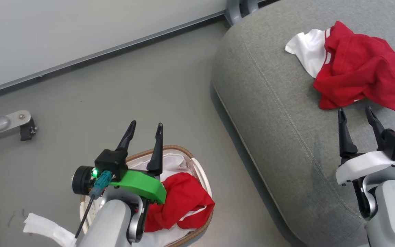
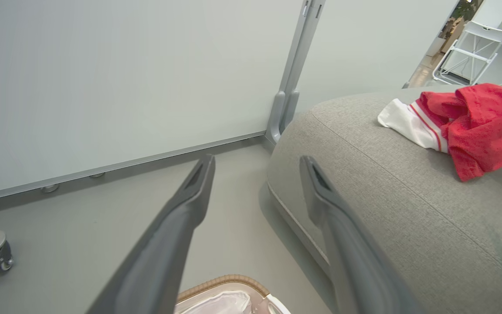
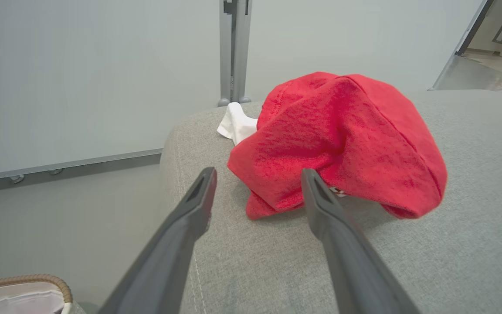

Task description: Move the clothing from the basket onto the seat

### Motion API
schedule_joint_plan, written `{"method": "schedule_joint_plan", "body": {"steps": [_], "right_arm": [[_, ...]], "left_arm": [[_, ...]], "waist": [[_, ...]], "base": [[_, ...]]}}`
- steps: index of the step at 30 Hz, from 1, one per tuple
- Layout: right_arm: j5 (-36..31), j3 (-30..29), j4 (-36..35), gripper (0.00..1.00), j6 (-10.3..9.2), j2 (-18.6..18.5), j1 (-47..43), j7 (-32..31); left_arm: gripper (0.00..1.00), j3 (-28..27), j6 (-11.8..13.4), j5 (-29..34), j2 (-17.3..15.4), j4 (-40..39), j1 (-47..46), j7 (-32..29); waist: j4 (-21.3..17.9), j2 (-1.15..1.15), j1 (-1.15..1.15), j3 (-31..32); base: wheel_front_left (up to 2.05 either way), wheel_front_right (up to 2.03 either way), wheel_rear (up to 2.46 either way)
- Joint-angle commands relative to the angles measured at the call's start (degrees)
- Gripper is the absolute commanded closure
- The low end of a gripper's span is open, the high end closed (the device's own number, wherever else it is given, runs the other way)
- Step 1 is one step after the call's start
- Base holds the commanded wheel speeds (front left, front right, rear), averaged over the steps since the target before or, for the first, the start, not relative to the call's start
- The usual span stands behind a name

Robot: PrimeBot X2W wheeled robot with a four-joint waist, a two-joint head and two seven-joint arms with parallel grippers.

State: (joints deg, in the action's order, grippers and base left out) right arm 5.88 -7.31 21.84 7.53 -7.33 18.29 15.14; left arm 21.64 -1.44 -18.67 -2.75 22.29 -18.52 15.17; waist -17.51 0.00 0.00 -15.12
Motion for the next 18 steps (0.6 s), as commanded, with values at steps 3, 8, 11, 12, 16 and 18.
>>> {"method": "schedule_joint_plan", "body": {"steps": [3,8,11,12,16,18], "right_arm": [[0.52,1.71,-1.51,0.00,-0.08,1.09,-0.70,0.01],[1.32,4.00,-2.79,0.00,-0.08,2.34,-0.78,0.01],[1.36,4.99,-3.12,0.00,-0.08,2.64,-1.18,0.01],[1.24,5.21,-3.16,0.00,-0.08,2.77,-1.36,0.01],[0.86,5.78,-2.76,0.00,-0.08,3.20,-2.15,0.01],[0.96,6.15,-2.38,0.00,-0.08,3.42,-2.88,0.01]], "left_arm": [[0.00,-3.50,0.92,1.37,-0.28,-0.59,2.35,-0.03],[0.00,-9.20,1.92,3.48,-0.26,-0.83,4.69,-0.03],[0.00,-12.13,2.17,4.18,-0.24,-1.06,6.14,-0.03],[0.00,-13.07,2.27,4.28,-0.23,-1.16,6.62,-0.02],[0.00,-15.78,1.95,6.19,-0.22,-1.41,9.11,-0.03],[0.00,-16.95,1.69,6.46,-0.21,-1.52,10.23,-0.03]], "waist": [[5.48,0.00,0.00,3.23],[9.25,0.00,0.00,4.65],[11.08,0.00,0.00,5.60],[11.52,0.00,0.00,5.91],[13.42,0.00,0.00,7.43],[14.10,0.00,0.00,8.10]], "base": [[0.00,0.00,0.00],[0.00,0.00,0.00],[0.00,0.00,0.00],[0.00,0.00,0.00],[0.00,0.00,0.00],[0.00,0.00,0.00]]}}
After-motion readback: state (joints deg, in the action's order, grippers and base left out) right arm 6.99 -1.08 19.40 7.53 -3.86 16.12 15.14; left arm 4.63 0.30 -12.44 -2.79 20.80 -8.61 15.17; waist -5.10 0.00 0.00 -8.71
